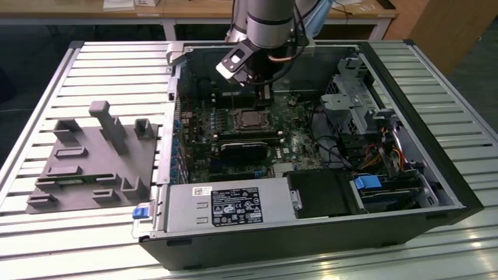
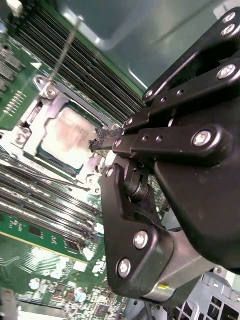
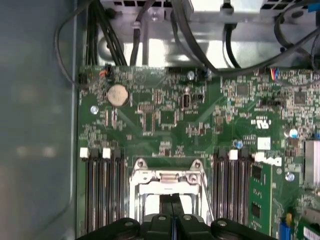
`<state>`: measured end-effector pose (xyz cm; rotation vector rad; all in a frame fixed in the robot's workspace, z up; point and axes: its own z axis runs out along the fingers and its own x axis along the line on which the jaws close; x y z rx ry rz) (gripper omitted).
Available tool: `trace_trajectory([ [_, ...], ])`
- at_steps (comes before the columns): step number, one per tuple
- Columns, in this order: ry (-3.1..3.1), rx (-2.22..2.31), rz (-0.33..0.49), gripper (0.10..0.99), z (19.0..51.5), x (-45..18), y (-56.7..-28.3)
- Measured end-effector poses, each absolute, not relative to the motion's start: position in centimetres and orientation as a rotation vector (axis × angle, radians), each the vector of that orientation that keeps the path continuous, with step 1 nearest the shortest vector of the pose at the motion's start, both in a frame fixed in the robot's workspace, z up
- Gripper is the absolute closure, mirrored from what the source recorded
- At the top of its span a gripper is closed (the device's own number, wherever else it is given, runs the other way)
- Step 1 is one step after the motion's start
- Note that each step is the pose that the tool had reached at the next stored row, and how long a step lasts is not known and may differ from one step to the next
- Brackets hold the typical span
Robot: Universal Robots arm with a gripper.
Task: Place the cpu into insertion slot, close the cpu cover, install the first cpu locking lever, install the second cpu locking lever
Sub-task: 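Close the cpu cover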
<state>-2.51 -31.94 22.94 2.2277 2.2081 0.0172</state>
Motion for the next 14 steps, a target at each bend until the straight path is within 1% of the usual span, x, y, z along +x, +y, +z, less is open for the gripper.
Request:
trace_trajectory([
  [14, 2.205, 2.224, 0.025, 0.984, 22.8, -4.2, -31.9],
])
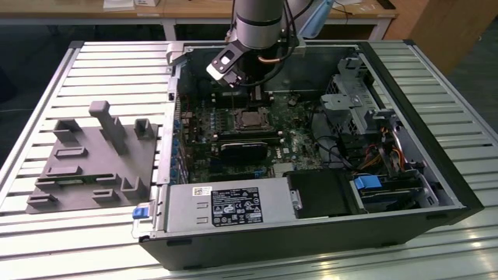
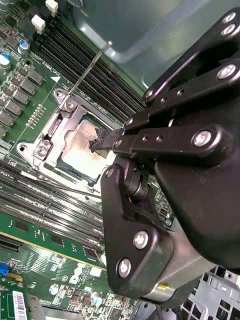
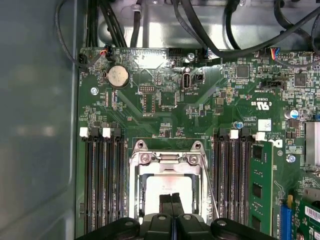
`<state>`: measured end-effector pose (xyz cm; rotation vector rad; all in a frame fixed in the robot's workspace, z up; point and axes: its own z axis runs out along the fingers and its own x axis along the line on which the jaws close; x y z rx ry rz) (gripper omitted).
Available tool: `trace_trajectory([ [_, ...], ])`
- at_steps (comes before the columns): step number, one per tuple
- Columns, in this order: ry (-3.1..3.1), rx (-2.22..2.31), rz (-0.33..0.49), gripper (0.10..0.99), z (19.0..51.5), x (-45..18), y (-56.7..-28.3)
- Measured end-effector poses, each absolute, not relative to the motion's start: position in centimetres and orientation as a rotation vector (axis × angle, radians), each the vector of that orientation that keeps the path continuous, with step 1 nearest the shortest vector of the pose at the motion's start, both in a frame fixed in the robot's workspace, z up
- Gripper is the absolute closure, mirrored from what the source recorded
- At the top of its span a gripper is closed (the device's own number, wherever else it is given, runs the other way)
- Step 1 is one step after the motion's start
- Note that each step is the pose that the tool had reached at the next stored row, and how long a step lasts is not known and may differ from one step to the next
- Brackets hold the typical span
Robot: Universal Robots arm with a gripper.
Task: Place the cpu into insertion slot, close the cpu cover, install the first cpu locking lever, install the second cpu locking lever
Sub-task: 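Close the cpu cover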
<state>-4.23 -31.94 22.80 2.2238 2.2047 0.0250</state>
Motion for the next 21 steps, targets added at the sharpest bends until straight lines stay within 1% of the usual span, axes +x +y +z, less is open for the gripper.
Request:
trace_trajectory([
  [8, 2.281, 2.146, 0.026, 0.984, 22.8, -4.23, -31.94],
  [21, 2.505, 1.882, 0.027, 0.984, 22.8, -4.23, -31.95],
])
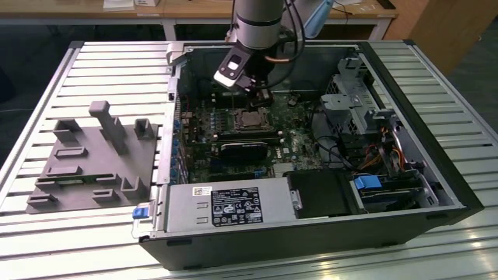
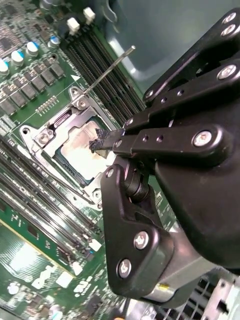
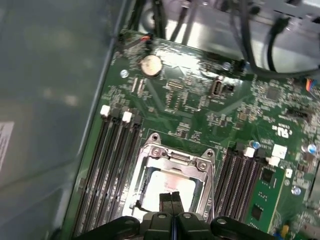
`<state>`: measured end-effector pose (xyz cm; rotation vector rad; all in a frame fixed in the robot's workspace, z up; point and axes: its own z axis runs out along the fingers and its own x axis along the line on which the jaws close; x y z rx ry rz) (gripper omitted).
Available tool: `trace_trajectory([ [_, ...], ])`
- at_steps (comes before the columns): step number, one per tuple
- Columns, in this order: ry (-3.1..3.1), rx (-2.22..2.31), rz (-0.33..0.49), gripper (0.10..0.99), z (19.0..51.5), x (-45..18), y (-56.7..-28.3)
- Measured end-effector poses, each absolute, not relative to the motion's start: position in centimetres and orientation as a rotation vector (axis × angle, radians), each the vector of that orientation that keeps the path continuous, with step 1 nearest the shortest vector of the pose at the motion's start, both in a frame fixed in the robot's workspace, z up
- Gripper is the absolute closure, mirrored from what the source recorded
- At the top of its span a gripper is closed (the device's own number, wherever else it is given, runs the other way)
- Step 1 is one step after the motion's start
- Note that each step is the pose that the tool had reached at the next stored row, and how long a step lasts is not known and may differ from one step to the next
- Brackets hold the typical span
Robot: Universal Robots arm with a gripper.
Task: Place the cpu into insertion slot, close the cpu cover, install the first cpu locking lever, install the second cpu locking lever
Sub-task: 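Close the cpu cover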
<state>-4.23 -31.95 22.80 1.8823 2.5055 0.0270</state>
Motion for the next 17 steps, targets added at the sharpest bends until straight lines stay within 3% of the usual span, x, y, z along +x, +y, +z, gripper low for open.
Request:
trace_trajectory([
  [17, 2.768, 1.474, 0.029, 0.984, 22.8, -4.23, -31.94],
])
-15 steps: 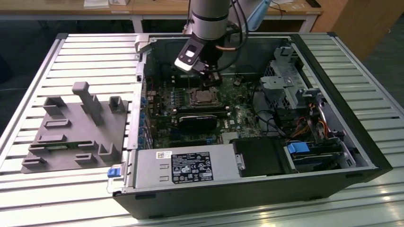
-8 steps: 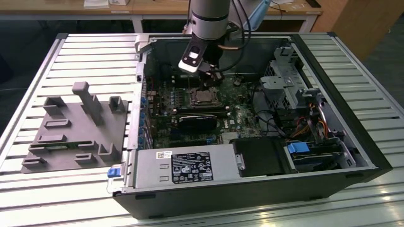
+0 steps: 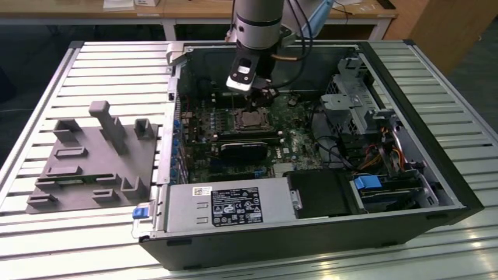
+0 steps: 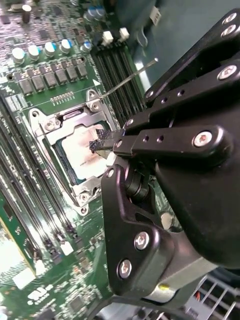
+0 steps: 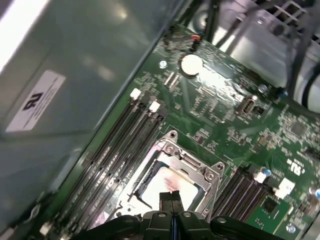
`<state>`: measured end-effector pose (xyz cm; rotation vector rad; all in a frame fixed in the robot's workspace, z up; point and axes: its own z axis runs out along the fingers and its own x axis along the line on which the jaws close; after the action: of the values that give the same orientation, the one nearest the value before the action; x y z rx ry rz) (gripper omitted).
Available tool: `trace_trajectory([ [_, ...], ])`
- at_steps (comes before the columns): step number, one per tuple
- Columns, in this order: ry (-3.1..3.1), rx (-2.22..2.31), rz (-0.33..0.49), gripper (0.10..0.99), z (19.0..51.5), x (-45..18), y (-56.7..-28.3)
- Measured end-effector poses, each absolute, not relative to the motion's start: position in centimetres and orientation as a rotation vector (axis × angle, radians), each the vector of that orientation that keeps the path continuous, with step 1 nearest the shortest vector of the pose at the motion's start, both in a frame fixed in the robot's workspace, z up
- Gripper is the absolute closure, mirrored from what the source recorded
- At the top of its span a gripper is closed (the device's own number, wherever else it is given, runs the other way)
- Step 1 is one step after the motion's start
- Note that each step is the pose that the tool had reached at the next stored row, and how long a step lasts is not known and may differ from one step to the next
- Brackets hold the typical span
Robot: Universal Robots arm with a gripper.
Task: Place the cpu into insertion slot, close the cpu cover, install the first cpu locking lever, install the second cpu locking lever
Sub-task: 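Close the cpu cover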
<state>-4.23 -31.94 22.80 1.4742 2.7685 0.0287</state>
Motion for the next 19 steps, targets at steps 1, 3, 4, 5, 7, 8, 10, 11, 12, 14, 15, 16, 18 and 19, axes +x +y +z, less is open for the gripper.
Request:
trace_trajectory([
  [1, 2.782, 1.449, 0.029, 0.984, 22.8, -4.23, -31.94],
  [3, 2.808, 1.399, 0.029, 0.984, 22.8, -4.23, -31.94],
  [4, 2.82, 1.374, 0.029, 0.984, 22.8, -4.23, -31.95],
  [5, 2.833, 1.349, 0.029, 0.984, 22.8, -4.23, -31.94],
  [7, 2.858, 1.296, 0.029, 0.984, 22.79, -4.23, -31.94],
  [8, 2.869, 1.27, 0.029, 0.984, 22.79, -4.23, -31.94],
  [10, 2.892, 1.219, 0.029, 0.984, 22.79, -4.23, -31.94],
  [11, 2.903, 1.193, 0.029, 0.984, 22.79, -4.23, -31.94],
  [12, 2.914, 1.167, 0.029, 0.984, 22.79, -4.23, -31.95],
  [14, 2.935, 1.113, 0.029, 0.984, 22.79, -4.23, -31.94],
  [15, 2.945, 1.087, 0.029, 0.984, 22.79, -4.23, -31.94],
  [16, 2.955, 1.06, 0.029, 0.984, 22.79, -4.23, -31.94],
  [18, 2.974, 1.005, 0.03, 0.984, 22.79, -4.23, -31.94],
  [19, 2.983, 0.978, 0.03, 0.984, 22.79, -4.23, -31.94],
])
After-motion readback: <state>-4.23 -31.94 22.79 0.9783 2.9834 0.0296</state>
